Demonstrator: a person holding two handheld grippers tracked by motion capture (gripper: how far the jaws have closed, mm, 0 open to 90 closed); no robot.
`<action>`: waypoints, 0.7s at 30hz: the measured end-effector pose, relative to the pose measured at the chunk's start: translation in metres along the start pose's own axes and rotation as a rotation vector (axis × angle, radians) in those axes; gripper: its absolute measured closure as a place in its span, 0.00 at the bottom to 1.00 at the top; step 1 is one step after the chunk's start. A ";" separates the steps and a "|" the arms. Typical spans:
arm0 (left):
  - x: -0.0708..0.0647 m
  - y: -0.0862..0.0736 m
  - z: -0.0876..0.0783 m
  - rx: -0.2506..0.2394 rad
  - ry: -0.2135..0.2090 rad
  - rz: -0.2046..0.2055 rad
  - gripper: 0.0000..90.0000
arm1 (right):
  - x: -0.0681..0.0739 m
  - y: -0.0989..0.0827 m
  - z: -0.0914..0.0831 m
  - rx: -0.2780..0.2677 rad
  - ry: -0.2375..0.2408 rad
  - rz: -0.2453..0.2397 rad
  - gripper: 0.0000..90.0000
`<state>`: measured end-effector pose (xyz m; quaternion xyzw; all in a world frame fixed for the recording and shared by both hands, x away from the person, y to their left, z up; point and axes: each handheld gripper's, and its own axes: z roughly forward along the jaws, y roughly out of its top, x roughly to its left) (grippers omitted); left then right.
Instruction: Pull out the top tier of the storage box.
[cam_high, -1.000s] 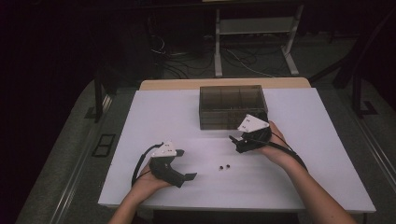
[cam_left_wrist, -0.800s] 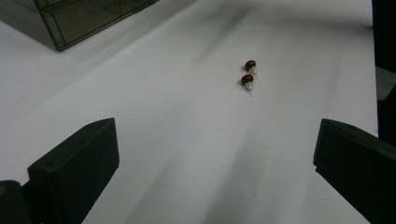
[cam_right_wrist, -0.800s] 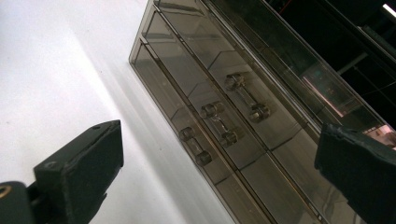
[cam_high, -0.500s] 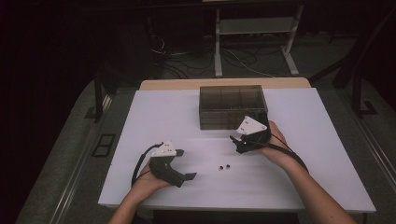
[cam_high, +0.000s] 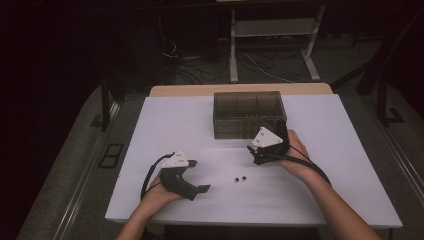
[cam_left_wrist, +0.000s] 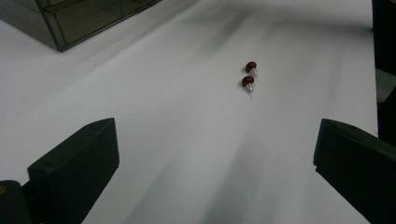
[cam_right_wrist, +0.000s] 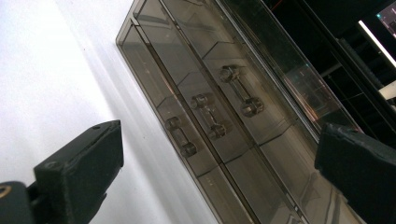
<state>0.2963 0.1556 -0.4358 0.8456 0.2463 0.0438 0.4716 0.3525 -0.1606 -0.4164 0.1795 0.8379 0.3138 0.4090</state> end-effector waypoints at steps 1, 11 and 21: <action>0.000 0.000 0.000 0.000 0.001 0.001 0.00 | 0.001 0.000 0.000 0.000 -0.003 -0.003 0.01; 0.000 0.000 -0.001 -0.004 0.003 0.003 0.00 | 0.003 0.000 0.000 0.007 -0.040 -0.065 0.01; 0.000 0.000 -0.001 -0.003 0.005 0.004 0.00 | 0.008 0.001 0.000 0.016 -0.083 -0.129 0.01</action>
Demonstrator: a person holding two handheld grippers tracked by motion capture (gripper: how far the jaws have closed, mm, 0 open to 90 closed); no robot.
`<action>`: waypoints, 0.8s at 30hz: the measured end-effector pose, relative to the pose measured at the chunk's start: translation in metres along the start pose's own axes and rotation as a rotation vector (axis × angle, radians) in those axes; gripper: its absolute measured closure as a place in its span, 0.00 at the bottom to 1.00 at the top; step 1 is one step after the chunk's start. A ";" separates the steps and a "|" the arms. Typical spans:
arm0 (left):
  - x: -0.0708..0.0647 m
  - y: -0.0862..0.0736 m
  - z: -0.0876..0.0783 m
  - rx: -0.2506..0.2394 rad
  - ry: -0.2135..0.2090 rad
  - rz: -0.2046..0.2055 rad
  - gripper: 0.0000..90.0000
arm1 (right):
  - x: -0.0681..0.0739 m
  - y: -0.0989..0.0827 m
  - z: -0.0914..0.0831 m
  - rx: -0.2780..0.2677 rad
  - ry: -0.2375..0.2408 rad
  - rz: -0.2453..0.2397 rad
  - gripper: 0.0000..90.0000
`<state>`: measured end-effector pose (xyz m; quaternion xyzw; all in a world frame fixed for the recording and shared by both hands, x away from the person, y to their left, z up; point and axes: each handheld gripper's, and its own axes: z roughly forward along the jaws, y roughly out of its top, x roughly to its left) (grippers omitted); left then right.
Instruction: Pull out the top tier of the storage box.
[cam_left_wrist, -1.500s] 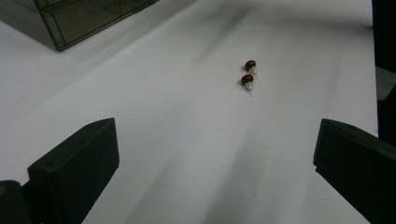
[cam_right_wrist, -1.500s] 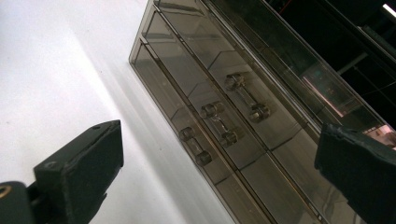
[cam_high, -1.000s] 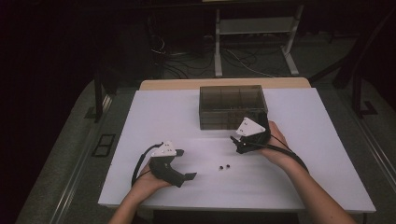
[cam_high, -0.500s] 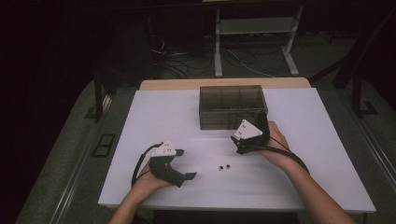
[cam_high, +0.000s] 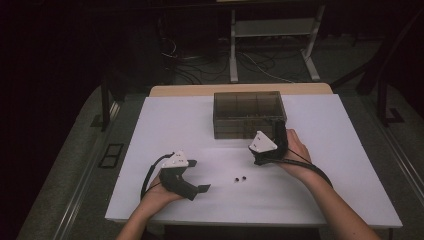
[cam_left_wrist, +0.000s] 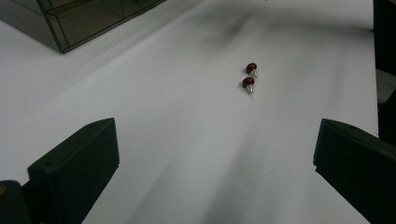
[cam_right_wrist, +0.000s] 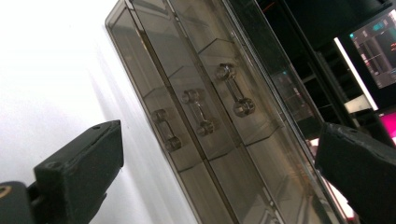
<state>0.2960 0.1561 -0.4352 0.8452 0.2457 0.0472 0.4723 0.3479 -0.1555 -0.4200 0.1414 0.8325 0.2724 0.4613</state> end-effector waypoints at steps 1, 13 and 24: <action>0.000 0.000 0.000 0.000 0.000 0.000 0.00 | 0.001 0.000 0.000 0.001 -0.006 -0.008 0.01; -0.001 0.000 -0.001 -0.001 0.003 0.001 0.00 | 0.005 0.001 0.000 0.027 -0.063 -0.116 0.01; 0.000 0.000 -0.002 -0.003 0.008 0.006 0.00 | 0.007 0.002 0.001 0.047 -0.132 -0.242 0.01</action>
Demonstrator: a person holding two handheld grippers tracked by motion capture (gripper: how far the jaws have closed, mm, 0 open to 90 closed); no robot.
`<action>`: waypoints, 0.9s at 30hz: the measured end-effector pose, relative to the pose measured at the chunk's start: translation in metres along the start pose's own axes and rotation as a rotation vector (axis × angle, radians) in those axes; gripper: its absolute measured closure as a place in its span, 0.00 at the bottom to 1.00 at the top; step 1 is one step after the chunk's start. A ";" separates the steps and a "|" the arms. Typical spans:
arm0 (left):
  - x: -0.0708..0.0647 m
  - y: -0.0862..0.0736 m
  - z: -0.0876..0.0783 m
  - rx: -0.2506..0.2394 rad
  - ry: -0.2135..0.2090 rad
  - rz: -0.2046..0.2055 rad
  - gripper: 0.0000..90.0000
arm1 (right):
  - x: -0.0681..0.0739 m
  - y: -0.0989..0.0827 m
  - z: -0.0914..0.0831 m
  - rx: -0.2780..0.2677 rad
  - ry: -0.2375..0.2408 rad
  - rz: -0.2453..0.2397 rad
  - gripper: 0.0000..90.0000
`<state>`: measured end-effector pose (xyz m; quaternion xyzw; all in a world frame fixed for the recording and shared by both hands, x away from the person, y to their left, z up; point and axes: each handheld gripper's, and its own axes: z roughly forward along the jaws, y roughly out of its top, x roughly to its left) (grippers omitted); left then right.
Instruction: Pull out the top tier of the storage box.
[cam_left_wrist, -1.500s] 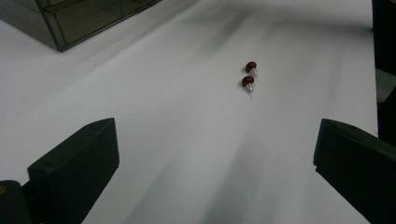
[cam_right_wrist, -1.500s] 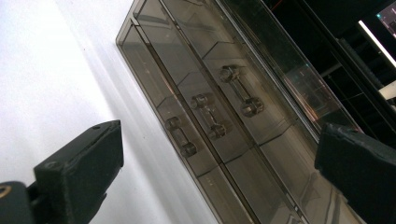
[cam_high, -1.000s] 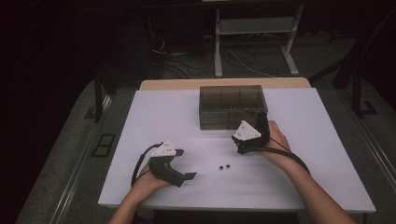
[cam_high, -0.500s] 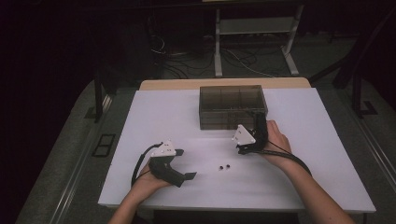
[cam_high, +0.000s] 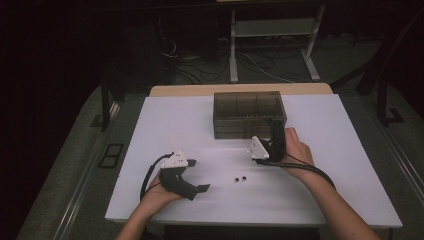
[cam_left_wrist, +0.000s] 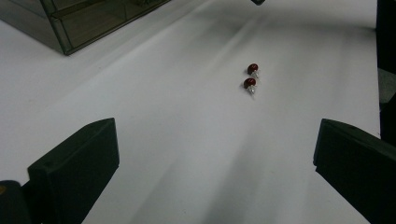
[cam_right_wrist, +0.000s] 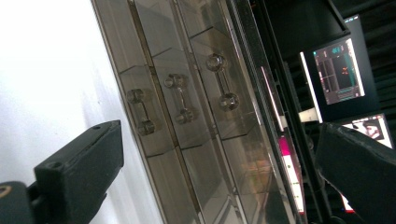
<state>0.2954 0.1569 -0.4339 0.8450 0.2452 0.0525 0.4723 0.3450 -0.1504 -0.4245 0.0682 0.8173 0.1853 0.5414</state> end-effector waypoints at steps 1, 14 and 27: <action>0.000 0.000 0.000 0.000 0.000 0.000 0.00 | 0.000 0.000 0.000 0.002 -0.003 -0.009 0.01; -0.001 0.000 0.000 0.000 0.007 0.002 0.00 | 0.008 0.005 0.000 0.015 -0.055 -0.116 0.14; -0.002 0.000 0.001 -0.001 0.012 -0.001 0.00 | 0.014 0.008 0.003 0.035 -0.109 -0.164 0.19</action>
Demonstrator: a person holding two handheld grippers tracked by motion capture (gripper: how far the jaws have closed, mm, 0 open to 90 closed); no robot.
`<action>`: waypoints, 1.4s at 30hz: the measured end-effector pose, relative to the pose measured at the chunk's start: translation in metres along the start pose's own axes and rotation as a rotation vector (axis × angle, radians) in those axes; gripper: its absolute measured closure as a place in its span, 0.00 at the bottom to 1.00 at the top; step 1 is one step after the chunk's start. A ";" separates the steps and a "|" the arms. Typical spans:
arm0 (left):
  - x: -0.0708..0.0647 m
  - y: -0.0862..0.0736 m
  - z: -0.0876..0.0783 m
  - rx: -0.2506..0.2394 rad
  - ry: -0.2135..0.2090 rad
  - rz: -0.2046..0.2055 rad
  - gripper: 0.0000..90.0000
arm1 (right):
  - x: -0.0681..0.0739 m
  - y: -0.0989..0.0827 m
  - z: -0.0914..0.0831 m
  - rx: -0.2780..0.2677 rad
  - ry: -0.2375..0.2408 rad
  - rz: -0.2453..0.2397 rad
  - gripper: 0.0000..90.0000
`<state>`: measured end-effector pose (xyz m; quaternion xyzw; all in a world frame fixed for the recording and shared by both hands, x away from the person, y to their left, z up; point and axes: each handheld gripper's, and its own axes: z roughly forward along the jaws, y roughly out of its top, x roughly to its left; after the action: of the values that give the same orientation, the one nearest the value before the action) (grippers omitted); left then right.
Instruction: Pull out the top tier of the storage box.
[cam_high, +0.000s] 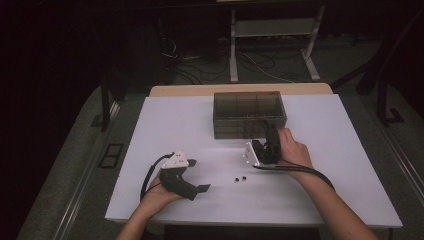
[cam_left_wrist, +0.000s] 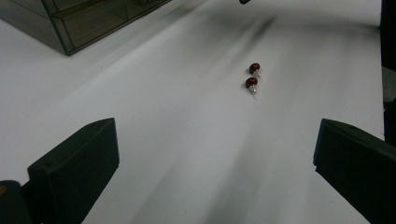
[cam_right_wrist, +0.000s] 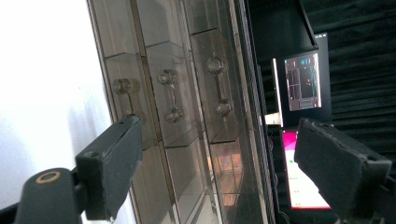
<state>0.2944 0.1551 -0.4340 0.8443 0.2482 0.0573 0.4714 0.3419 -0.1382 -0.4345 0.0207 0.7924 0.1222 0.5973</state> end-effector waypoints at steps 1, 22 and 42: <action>0.000 0.000 0.000 -0.005 0.003 -0.004 0.00 | 0.000 0.000 -0.001 0.002 -0.002 -0.008 0.29; -0.002 0.001 0.001 -0.006 0.012 0.003 0.00 | -0.001 0.008 0.006 0.019 -0.045 -0.050 0.52; -0.003 0.002 0.001 -0.007 0.019 0.018 0.00 | 0.000 0.015 0.017 0.039 -0.030 -0.126 0.72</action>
<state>0.2924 0.1523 -0.4324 0.8443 0.2447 0.0705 0.4716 0.3558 -0.1205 -0.4357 -0.0158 0.7854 0.0689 0.6150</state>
